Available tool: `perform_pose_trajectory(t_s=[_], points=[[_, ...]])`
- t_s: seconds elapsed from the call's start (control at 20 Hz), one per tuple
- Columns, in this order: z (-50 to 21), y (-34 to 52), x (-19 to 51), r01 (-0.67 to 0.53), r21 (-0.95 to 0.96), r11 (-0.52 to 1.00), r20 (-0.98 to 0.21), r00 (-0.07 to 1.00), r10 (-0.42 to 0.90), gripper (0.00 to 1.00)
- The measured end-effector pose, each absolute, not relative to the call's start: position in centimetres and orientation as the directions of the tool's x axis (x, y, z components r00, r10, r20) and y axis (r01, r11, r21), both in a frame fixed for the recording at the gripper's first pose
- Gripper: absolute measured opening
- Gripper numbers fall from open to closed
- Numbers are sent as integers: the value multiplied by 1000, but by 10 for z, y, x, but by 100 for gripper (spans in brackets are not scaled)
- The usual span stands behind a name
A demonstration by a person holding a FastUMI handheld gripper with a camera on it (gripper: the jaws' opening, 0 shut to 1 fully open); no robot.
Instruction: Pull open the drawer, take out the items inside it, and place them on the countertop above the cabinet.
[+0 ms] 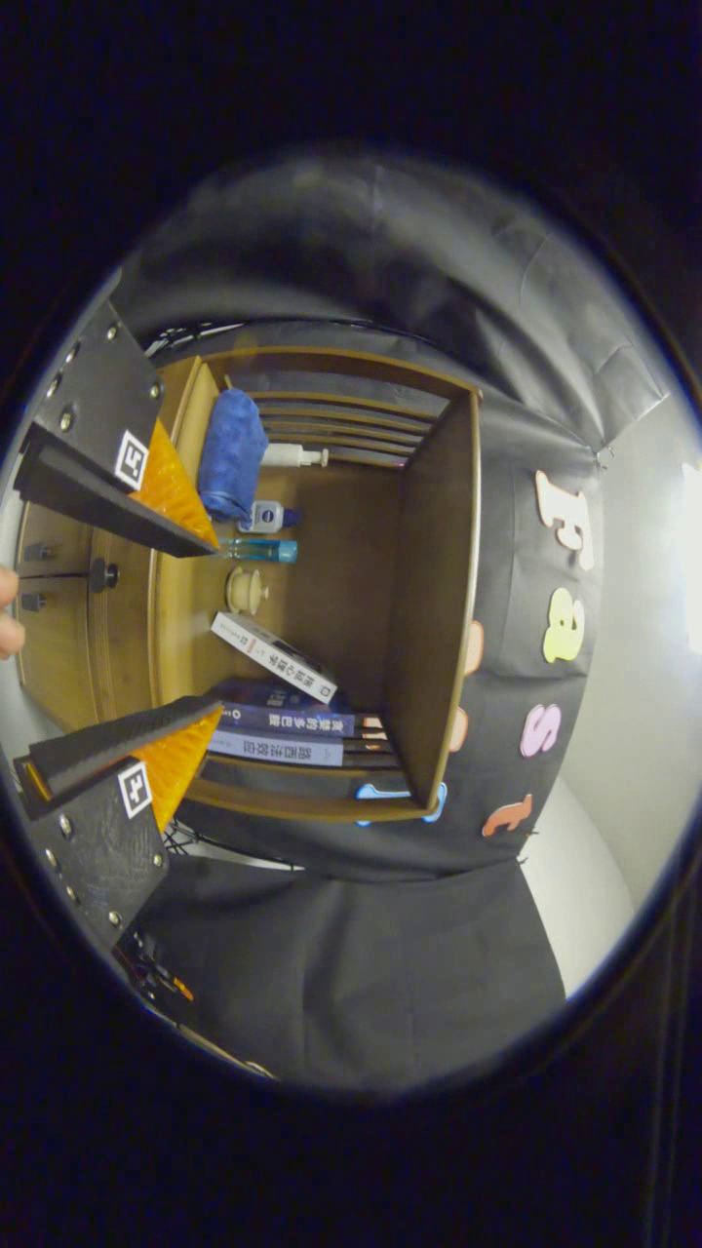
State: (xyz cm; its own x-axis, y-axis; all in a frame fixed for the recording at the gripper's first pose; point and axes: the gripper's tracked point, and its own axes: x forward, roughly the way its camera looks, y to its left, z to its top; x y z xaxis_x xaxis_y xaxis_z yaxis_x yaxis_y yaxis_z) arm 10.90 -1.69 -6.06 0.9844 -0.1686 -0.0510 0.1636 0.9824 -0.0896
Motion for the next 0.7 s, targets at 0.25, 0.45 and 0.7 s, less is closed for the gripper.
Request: perform_pose_trajectory(t_s=[0.25,0.45,0.7], points=[[-92,-17,141,196,-40,980,-126,972,-200,86],[-116,-7,160,164,6,986,-171,972,-161,86],[-147,-2,180,142,38,989,-239,962,-129,86]])
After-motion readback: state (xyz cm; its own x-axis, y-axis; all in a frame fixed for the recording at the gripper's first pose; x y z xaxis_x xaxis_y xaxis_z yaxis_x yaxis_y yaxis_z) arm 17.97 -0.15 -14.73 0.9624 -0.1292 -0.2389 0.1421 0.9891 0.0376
